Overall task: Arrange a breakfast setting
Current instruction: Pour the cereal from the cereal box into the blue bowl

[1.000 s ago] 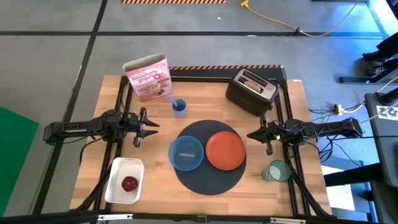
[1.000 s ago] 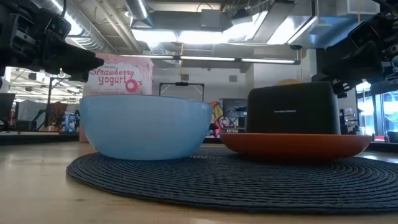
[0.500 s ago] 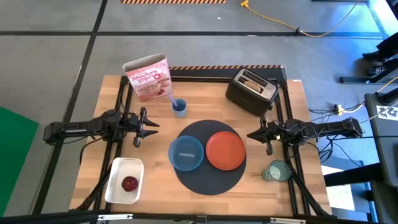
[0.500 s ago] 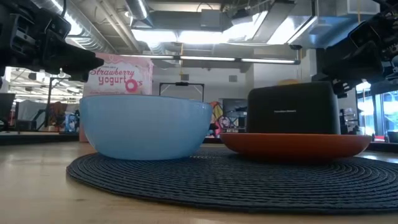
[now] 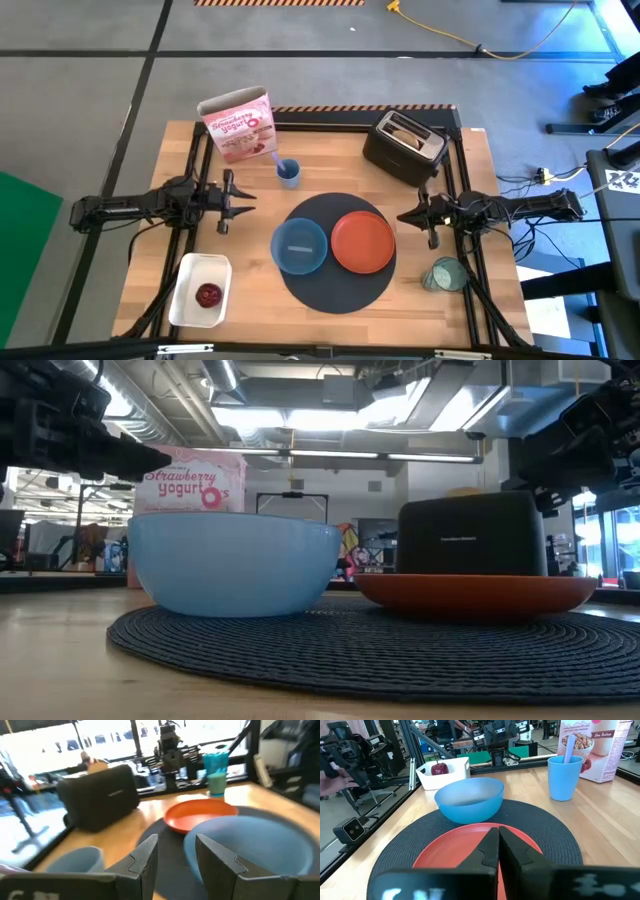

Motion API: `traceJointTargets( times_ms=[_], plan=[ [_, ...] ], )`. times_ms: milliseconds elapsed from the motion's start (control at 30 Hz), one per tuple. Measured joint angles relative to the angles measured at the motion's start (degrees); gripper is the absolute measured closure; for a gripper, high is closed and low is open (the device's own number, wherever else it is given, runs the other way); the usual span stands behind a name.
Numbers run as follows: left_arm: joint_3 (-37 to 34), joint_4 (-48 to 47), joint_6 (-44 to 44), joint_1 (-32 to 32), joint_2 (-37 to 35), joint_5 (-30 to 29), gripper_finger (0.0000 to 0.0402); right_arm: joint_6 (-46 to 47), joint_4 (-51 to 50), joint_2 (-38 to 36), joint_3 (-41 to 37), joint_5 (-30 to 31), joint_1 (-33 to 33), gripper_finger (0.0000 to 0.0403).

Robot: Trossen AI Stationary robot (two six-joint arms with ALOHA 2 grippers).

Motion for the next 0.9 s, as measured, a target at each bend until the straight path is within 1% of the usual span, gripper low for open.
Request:
traceJointTargets(
  times_ms=[100,233,300,367,400,467,600,667,767,833,867,900],
  plan=[
    [0.02,0.02,2.36,-0.02,0.00,-2.55,0.0276,-0.05,0.28,0.00,0.00,1.57,0.00,0.0403],
    [0.00,0.36,2.32,0.00,0.01,-8.75,0.0276,0.08,1.54,0.02,0.00,2.16,0.00,0.0403],
    [0.00,0.99,-2.09,-0.01,0.00,-9.89,0.0276,0.46,2.84,0.00,0.00,2.23,0.00,0.0403],
    [0.01,1.02,-10.46,-0.02,0.00,-9.96,0.0276,0.48,3.68,0.02,0.00,2.21,0.00,0.0403],
    [0.00,1.27,-12.76,0.00,0.00,-9.95,0.0276,0.30,4.82,0.02,0.00,2.21,0.00,0.0403],
    [0.01,1.54,-13.57,0.00,0.00,-9.07,0.0276,0.15,7.08,-0.02,0.00,1.95,0.00,0.0403],
    [0.01,1.54,-13.60,0.00,0.00,-2.87,0.0276,-0.33,10.61,-0.02,0.00,2.78,0.00,0.0403],
    [0.00,1.73,-16.44,-0.02,0.00,-0.47,0.0276,-2.90,13.21,0.07,0.00,7.58,0.02,0.0403],
    [0.01,3.42,-18.93,0.00,0.00,0.33,0.0276,-3.91,15.19,0.13,0.00,16.86,0.00,0.0403],
    [0.02,4.78,-19.99,0.00,0.00,0.16,0.0276,-3.94,15.26,0.13,0.00,20.15,-0.02,0.0401],
    [0.01,5.57,-19.27,-0.02,0.02,-0.76,0.0276,-3.94,15.06,0.22,0.00,21.86,-0.02,0.0398],
    [0.01,6.89,-17.66,-0.02,0.02,-2.98,0.0276,-3.74,14.88,0.48,0.00,23.91,-0.02,0.0394]
  ],
)
